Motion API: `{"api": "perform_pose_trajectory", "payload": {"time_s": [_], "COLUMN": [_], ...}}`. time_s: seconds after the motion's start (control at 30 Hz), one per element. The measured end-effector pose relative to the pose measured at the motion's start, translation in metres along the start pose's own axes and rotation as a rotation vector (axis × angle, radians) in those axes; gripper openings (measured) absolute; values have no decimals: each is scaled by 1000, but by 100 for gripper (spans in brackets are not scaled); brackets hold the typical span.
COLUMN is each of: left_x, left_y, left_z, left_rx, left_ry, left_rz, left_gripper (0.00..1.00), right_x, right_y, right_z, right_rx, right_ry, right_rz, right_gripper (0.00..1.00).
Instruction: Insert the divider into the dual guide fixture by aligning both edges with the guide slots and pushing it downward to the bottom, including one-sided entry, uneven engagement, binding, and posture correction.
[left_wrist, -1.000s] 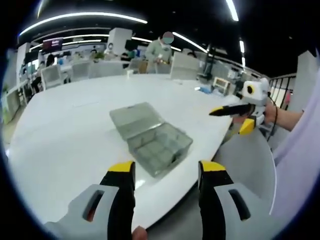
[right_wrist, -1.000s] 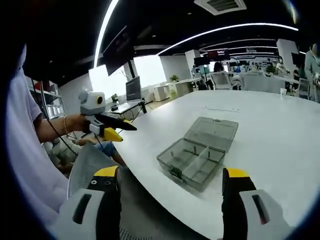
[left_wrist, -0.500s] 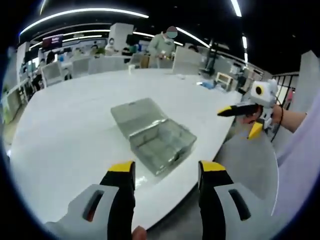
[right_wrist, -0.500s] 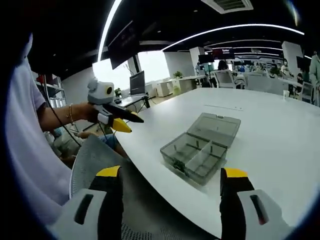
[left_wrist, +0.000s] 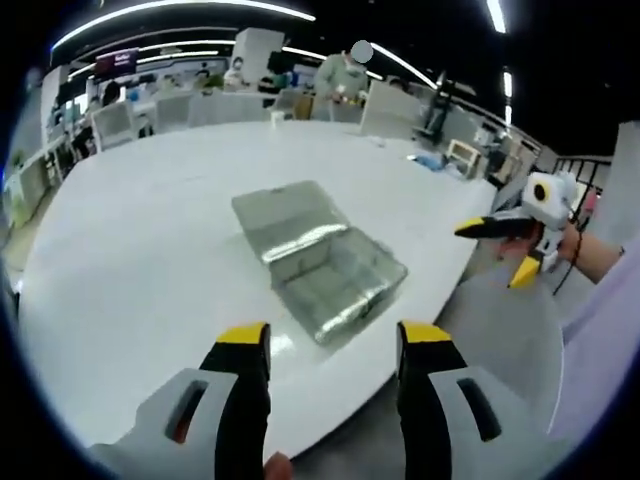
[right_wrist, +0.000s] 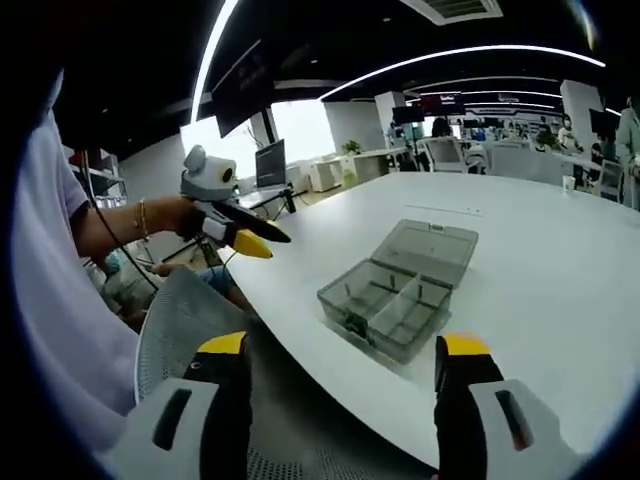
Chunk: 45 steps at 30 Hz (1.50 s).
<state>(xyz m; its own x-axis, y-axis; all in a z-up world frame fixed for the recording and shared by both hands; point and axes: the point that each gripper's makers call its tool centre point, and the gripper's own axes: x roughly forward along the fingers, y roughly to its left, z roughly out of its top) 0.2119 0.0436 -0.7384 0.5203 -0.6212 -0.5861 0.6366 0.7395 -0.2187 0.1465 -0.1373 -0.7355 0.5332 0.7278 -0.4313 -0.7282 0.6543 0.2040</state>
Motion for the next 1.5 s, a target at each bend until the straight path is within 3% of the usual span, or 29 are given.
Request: {"api": "perform_pose_trajectory", "payload": {"time_s": [0.17, 0.37, 0.83, 1.03, 1.5], "left_x": [6, 12, 21, 34, 58], "left_y": [6, 21, 38, 40, 57], "left_z": [-5, -11, -12, -16, -21], "left_rx": [-17, -119, -246, -272, -361], "left_ry": [40, 82, 110, 170, 238], "left_rz": [29, 80, 159, 172, 228], "left_gripper": [49, 49, 46, 46, 47], "right_x": [-1, -1, -3, -3, -3], "right_y": [1, 2, 1, 1, 3], "right_z": [1, 0, -1, -1, -3], "right_rx": [-5, -23, -28, -32, -35], "right_ry": [-12, -10, -17, -18, -11], "right_rz": [3, 5, -1, -1, 9], "right_gripper": [72, 72, 67, 66, 65]}}
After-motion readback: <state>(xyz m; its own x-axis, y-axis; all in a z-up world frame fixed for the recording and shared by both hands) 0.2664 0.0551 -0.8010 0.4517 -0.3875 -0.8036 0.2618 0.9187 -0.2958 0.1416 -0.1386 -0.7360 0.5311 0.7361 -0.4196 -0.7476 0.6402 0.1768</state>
